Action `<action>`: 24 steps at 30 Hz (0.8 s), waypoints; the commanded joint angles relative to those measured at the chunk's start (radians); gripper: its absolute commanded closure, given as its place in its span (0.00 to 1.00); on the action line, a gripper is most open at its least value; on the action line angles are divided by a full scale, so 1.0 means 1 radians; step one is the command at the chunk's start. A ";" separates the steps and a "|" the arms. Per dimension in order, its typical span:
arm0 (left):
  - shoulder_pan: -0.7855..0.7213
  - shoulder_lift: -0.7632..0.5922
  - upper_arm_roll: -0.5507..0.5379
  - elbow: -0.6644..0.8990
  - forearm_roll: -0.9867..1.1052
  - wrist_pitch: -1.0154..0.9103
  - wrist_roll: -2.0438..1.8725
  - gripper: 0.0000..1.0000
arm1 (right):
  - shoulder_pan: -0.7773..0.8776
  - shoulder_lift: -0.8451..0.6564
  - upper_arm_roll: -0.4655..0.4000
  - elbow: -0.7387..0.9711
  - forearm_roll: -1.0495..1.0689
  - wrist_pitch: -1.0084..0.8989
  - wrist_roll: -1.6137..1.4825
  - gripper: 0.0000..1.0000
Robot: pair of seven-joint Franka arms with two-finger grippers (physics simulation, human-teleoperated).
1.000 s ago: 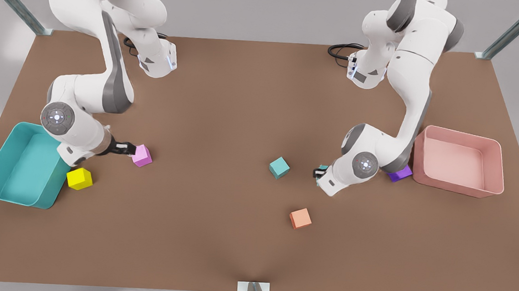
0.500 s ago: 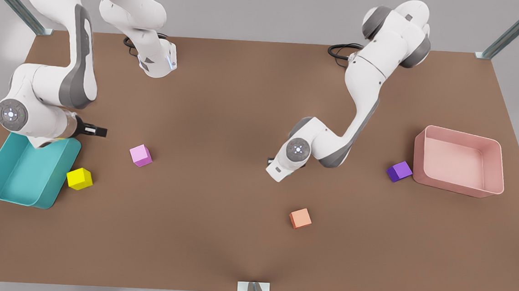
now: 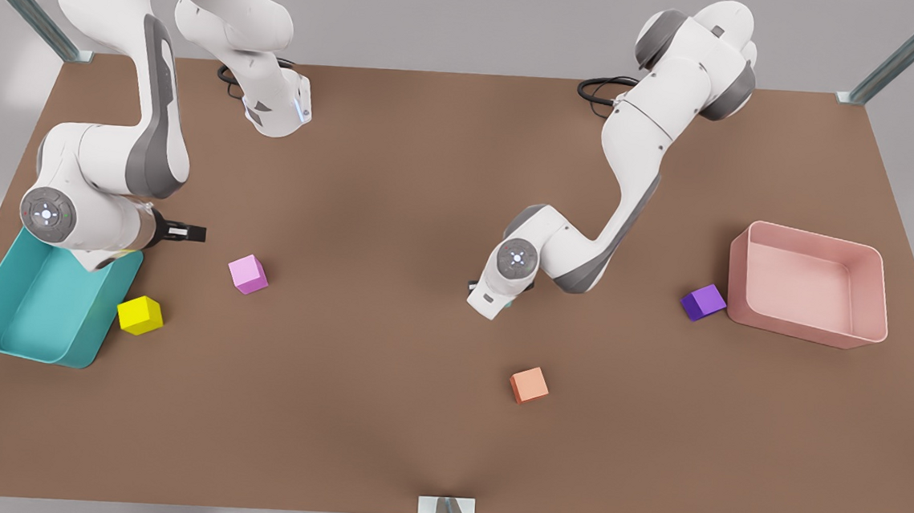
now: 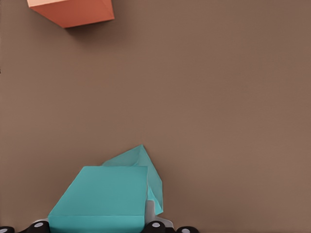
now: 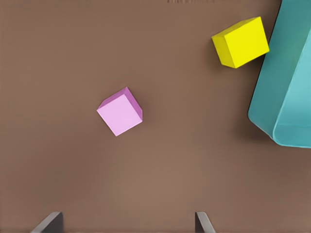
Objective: Stack the two blue cubes on top of each other
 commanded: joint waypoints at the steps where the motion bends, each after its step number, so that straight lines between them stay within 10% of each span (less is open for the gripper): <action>1: 0.001 -0.002 -0.002 0.000 0.002 -0.005 -0.128 0.05 | 0.000 0.002 0.000 0.000 0.001 0.004 -0.033 0.00; 9: 0.014 -0.087 -0.003 0.024 0.016 -0.220 -0.127 0.00 | 0.000 0.002 0.000 0.000 0.002 0.002 -0.033 0.00; 13: 0.018 -0.129 -0.008 0.299 0.007 -0.603 -0.101 0.00 | -0.001 -0.004 0.000 0.000 0.001 -0.001 -0.035 0.00; 19: 0.337 -0.276 -0.002 0.397 0.082 -0.623 0.545 0.00 | -0.004 -0.007 0.002 0.022 0.016 -0.009 -0.036 0.00; 21: 0.310 -0.397 0.228 0.344 -0.096 -0.715 0.898 0.00 | -0.012 -0.006 0.002 0.022 0.016 -0.009 -0.044 0.00; 22: 0.310 -0.556 0.310 0.066 -0.245 -0.456 0.906 0.00 | -0.012 -0.006 0.002 0.023 0.016 -0.009 -0.044 0.00; 24: 0.301 -0.531 0.285 0.122 -0.173 -0.459 0.912 0.00 | -0.013 -0.004 0.002 0.023 0.016 -0.006 -0.044 0.00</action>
